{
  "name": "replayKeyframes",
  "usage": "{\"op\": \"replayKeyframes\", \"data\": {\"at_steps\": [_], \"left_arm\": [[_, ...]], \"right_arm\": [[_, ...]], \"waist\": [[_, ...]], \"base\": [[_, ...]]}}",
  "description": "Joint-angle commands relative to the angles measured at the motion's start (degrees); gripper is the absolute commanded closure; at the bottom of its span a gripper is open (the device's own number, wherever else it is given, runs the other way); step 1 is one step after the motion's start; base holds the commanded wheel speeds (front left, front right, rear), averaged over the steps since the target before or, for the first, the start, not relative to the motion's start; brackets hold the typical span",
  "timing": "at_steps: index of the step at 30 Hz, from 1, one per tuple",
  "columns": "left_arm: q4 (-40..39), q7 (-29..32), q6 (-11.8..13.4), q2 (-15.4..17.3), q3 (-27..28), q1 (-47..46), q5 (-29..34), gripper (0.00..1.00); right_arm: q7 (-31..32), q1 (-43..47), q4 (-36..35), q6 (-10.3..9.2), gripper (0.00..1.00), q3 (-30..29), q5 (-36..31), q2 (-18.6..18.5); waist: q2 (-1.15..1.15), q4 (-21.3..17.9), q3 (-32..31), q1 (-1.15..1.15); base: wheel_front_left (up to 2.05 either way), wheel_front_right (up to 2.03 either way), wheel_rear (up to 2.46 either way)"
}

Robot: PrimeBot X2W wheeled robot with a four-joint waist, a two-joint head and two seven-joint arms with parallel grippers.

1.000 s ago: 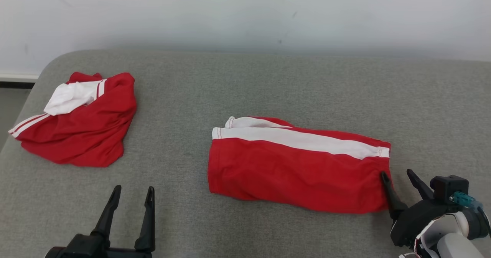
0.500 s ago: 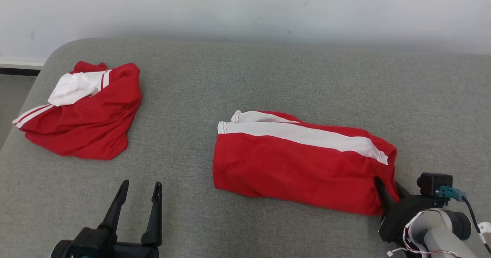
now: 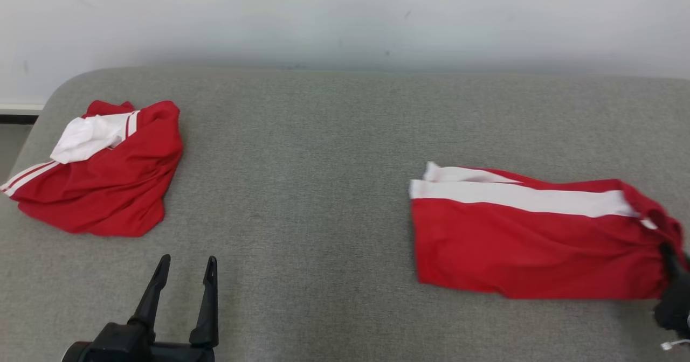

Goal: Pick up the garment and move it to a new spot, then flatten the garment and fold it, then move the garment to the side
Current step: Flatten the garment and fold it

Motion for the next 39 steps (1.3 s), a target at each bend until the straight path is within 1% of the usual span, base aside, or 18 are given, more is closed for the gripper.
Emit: {"op": "replayKeyframes", "data": {"at_steps": [1,5,11,15,21,25,30,32,33,39], "left_arm": [[-0.3,0.0,-0.1,-0.1,0.3,0.5,0.4,0.00],[-0.8,0.0,0.2,-0.2,1.0,0.9,0.4,0.00],[-1.1,0.0,0.7,-0.3,1.0,1.3,0.4,0.00],[-0.7,0.0,0.5,-0.3,1.1,0.8,0.4,0.00],[-0.5,0.0,0.4,-0.3,0.8,1.3,0.5,0.00],[-0.3,0.0,0.4,-0.3,0.6,1.5,0.2,0.00],[-0.2,0.0,0.7,-0.4,-0.2,1.2,-0.2,0.00],[-0.3,0.0,1.0,-0.4,-0.6,1.3,-0.4,0.00],[-0.3,0.0,1.0,-0.4,-0.6,1.3,-0.4,0.00],[-0.2,0.0,1.4,-0.4,-1.7,0.8,-0.8,0.00]], "right_arm": [[0.2,0.8,0.1,-0.17,1.00,-1.0,2.1,-1.0],[2.3,1.4,-2.1,-0.17,1.00,-1.4,5.4,-3.4],[7.8,1.1,-8.4,-0.17,1.00,-0.9,10.5,-3.2],[12.8,1.3,-13.5,-0.16,1.00,-0.9,14.8,-2.3],[23.1,2.1,-21.2,-0.16,1.00,-2.5,23.7,-0.2],[27.9,2.2,-24.8,-0.16,1.00,-4.0,27.0,1.5],[32.5,1.1,-27.0,-0.16,1.00,-5.3,28.3,5.0],[34.0,0.2,-27.4,-0.16,1.00,-5.4,27.5,6.4],[34.0,0.2,-27.4,-0.16,1.00,-5.4,27.5,6.4],[36.5,-2.1,-26.0,-0.16,1.00,-5.4,23.6,11.6]], "waist": [[0.00,-0.6,-0.1,0.00],[0.00,-1.9,0.2,0.00],[0.00,-3.3,0.0,0.00],[0.00,-3.7,-0.2,0.00],[0.00,-3.7,-0.6,0.00],[0.00,-3.3,-0.8,0.00],[0.00,-2.6,-0.8,0.00],[0.00,-2.4,-0.7,0.00],[0.00,-2.4,-0.7,0.00],[0.00,-1.3,-0.3,0.00]], "base": [[0.00,0.00,0.00],[0.00,0.00,0.00],[0.00,0.00,0.00],[0.00,0.00,0.00],[0.00,0.00,0.00],[0.00,0.00,0.00],[0.00,0.00,0.00],[0.00,0.00,0.00],[0.00,0.00,0.00],[0.00,0.00,0.00]]}}
